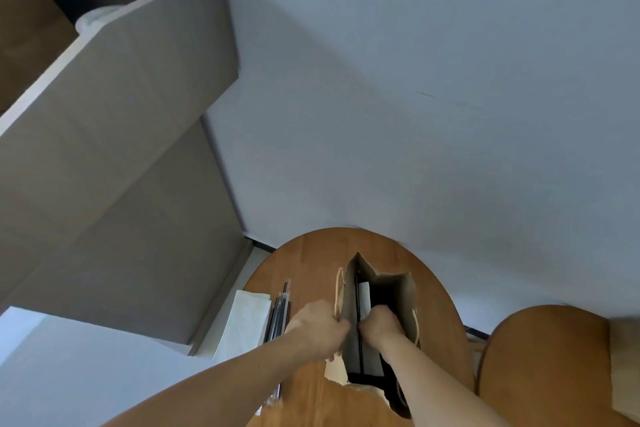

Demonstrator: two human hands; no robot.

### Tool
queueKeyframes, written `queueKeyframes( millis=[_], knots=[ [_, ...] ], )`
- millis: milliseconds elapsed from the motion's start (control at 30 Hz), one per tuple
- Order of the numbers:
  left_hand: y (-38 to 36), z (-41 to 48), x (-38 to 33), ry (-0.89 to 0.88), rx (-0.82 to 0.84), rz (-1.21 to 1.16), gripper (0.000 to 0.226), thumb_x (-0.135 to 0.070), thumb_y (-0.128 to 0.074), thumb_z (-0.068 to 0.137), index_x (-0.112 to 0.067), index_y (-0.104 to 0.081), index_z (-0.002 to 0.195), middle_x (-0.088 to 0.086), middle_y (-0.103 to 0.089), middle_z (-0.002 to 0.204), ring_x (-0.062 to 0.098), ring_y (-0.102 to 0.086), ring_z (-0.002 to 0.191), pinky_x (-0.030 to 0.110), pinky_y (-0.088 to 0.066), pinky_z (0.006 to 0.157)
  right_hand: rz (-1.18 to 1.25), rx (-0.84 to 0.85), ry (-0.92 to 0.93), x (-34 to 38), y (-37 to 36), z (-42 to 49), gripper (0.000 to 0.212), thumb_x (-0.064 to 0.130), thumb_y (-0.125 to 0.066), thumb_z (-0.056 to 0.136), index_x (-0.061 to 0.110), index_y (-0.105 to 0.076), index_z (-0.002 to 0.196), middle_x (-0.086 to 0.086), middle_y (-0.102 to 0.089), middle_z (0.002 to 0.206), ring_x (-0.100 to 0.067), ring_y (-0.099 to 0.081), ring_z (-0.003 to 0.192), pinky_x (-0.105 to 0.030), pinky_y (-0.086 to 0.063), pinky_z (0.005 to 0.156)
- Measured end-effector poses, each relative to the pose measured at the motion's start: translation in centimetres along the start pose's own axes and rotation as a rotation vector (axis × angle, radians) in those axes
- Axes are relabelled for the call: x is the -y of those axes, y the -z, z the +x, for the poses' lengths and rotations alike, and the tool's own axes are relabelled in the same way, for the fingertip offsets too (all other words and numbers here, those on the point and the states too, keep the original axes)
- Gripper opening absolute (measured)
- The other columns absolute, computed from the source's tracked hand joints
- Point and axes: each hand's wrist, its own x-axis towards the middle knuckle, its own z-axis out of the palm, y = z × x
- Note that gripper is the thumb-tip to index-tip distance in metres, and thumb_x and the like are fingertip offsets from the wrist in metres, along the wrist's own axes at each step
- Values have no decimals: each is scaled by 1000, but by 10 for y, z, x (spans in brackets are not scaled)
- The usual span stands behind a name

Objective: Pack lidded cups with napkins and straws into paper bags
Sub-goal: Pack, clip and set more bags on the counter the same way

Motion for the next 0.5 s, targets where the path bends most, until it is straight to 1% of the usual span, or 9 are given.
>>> queueKeyframes(
  millis=[33, 100, 167, 200, 267, 333, 400, 467, 500],
  knots=[
    [2, -1, 1, 5, -1, 4, 32, -29, -45, 97, -8, -69, 92, 8, -75, 76, 13, -73, 65, 32, -61, 77, -7, 1, -25, 0, -5, 5, 12, 21, -53, 95, 24, -57, 84, 3, -63, 83, -13, -59, 74, -28, -48, 67],
    [3, -3, 1, 10, -6, 11, 35, -30, -45, 98, -7, -70, 92, 9, -75, 79, 16, -73, 70, 33, -61, 78, -36, -23, -62, -1, -14, 12, 17, 23, -52, 96, 26, -54, 79, 4, -61, 80, -12, -57, 70, -30, -50, 70],
    [4, -4, 2, 13, -14, 19, 35, -31, -45, 98, -7, -70, 93, 9, -75, 82, 19, -74, 74, 34, -61, 79, -68, -86, -63, -2, -21, 14, 21, 21, -51, 96, 27, -53, 75, 6, -59, 76, -10, -55, 67, -31, -51, 72],
    [4, -4, 2, 14, -19, 28, 35, -32, -45, 99, -7, -70, 94, 9, -74, 83, 19, -73, 75, 35, -61, 79, -106, -122, -40, -2, -22, 13, 20, 21, -51, 96, 25, -54, 77, 7, -59, 77, -10, -55, 67, -30, -51, 72],
    [5, -5, 3, 22, -22, 47, 35, -33, -46, 99, -8, -69, 96, 9, -74, 85, 19, -73, 76, 36, -61, 79, -167, -171, -2, 0, -24, 12, 13, 19, -50, 96, 20, -58, 86, 5, -63, 86, -14, -59, 73, -30, -51, 75],
    [6, -5, 5, 22, -14, 51, 35, -33, -46, 99, -7, -69, 96, 10, -74, 85, 21, -73, 77, 37, -61, 80, -180, -189, 27, 5, -22, 4, 12, 17, -49, 97, 19, -59, 91, 1, -67, 93, -15, -62, 76, -30, -51, 75],
    [7, -4, 5, 9, -3, 44, 35, -33, -47, 98, -6, -69, 96, 11, -74, 85, 21, -73, 76, 36, -61, 79, -288, -208, 98, 12, -16, -4, 9, 17, -51, 97, 18, -58, 103, -1, -67, 102, -17, -65, 90, -29, -49, 76],
    [7, -3, 3, -6, 7, 49, 34, -31, -47, 99, -6, -69, 97, 11, -74, 84, 20, -73, 74, 35, -61, 79, -365, -230, 159, 20, -7, -13, 21, 18, -53, 97, 13, -54, 117, -6, -63, 114, -21, -62, 105, -30, -49, 86],
    [7, -2, 1, -12, 10, 58, 34, -31, -46, 98, -6, -70, 95, 11, -74, 83, 20, -73, 74, 35, -61, 80, -377, -221, 189, 25, -1, -20, 26, 17, -54, 95, 12, -53, 121, -8, -61, 118, -22, -60, 108, -32, -48, 90]
  ],
)
